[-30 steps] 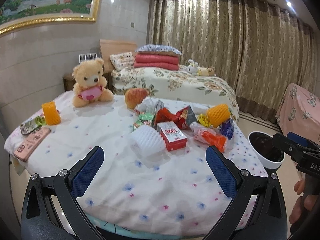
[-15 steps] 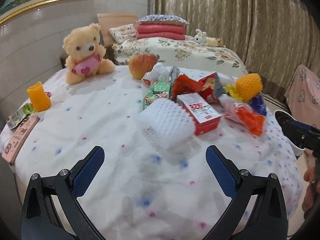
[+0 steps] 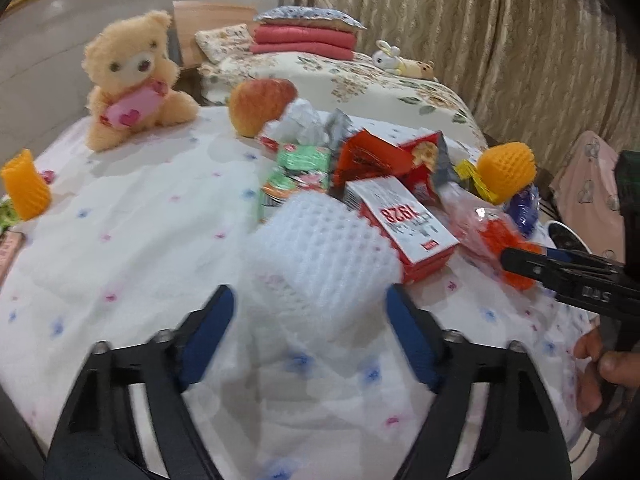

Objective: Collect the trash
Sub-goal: 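Grasp the white foam net with the left tool while the right grasps the orange-filled plastic bag, then carry the white foam net and orange-filled bag over the black-lined bin with both tools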

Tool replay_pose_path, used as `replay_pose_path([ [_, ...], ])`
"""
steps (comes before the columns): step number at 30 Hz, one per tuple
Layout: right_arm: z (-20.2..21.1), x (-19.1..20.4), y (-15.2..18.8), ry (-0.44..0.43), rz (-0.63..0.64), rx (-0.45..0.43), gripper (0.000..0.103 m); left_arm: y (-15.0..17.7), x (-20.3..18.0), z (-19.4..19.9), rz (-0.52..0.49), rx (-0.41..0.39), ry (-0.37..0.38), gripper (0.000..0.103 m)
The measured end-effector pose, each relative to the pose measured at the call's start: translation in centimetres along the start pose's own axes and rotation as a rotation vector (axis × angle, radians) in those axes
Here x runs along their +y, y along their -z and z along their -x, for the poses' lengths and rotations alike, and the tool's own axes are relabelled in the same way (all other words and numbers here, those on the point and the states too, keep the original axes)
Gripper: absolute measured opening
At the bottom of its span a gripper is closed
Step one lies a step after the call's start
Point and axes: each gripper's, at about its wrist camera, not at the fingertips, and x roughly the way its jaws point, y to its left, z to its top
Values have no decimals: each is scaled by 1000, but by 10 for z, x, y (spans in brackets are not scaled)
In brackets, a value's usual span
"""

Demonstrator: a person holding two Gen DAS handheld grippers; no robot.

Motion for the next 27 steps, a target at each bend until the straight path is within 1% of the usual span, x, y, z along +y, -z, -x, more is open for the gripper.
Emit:
replay_pose_path([
  [1, 0, 0, 1, -4, -1, -2, 55, 0, -1, -2, 5, 9, 18, 52],
  [2, 1, 1, 1, -8, 2, -7, 52, 1, -1, -5, 10, 23, 38, 37],
  [3, 2, 1, 3, -23, 2, -5, 48, 2, -2, -6, 13, 30, 44, 33],
  [5, 7, 3, 6, -43, 1, -9, 47, 6, -4, -3, 14, 26, 47, 25],
  [7, 13, 7, 10, -55, 10, -17, 47, 8, -6, 3, 14, 18, 52, 22],
  [8, 17, 8, 13, -59, 11, -20, 46, 9, -7, 6, 16, 14, 56, 19],
  [14, 45, 3, 24, -72, -18, -62, 46, 12, -13, 36, 14, -32, 82, 17],
  [18, 64, -7, 31, -63, -45, -88, 46, 12, -26, 49, -5, -55, 111, 17],
  [21, 76, -15, 38, -44, -65, -100, 46, 13, -44, 55, -30, -55, 152, 17],
  [27, 99, -43, 54, 1, -125, -121, 46, 14, -91, 56, -116, -43, 222, 17],
])
